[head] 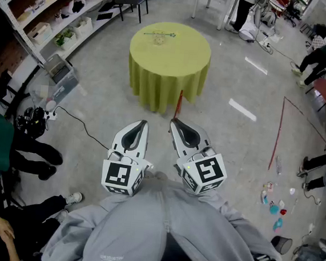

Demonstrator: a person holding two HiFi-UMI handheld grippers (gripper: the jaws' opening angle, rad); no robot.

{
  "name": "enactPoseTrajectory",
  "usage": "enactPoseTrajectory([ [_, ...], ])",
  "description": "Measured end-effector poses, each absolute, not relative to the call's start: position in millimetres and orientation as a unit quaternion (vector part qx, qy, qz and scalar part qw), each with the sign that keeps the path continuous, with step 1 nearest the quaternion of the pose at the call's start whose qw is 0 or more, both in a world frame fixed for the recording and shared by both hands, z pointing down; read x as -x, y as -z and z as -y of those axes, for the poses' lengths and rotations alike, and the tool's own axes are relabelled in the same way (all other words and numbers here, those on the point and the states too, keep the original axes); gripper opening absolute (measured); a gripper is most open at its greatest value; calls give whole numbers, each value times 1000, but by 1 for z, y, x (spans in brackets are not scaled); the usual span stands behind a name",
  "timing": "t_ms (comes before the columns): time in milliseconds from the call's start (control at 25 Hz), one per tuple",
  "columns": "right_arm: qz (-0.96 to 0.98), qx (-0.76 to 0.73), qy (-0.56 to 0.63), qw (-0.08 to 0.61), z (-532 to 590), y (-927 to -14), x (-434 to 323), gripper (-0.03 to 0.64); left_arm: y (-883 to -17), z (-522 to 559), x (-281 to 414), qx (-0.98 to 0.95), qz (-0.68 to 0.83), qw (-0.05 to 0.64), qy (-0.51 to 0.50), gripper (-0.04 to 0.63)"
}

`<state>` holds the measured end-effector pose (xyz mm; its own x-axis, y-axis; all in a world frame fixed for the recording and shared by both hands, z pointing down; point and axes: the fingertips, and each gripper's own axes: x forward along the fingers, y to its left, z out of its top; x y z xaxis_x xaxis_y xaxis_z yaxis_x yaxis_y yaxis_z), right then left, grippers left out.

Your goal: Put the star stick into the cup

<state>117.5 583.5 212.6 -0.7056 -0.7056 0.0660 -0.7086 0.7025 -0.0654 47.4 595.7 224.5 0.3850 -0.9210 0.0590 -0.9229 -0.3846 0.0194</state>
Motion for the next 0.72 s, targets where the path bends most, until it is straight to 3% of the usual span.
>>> enactPoseTrajectory([
  [720, 928, -368, -49, 9, -563, -218, -142, 35, -230, -573, -74, -826, 563, 24, -21, 17],
])
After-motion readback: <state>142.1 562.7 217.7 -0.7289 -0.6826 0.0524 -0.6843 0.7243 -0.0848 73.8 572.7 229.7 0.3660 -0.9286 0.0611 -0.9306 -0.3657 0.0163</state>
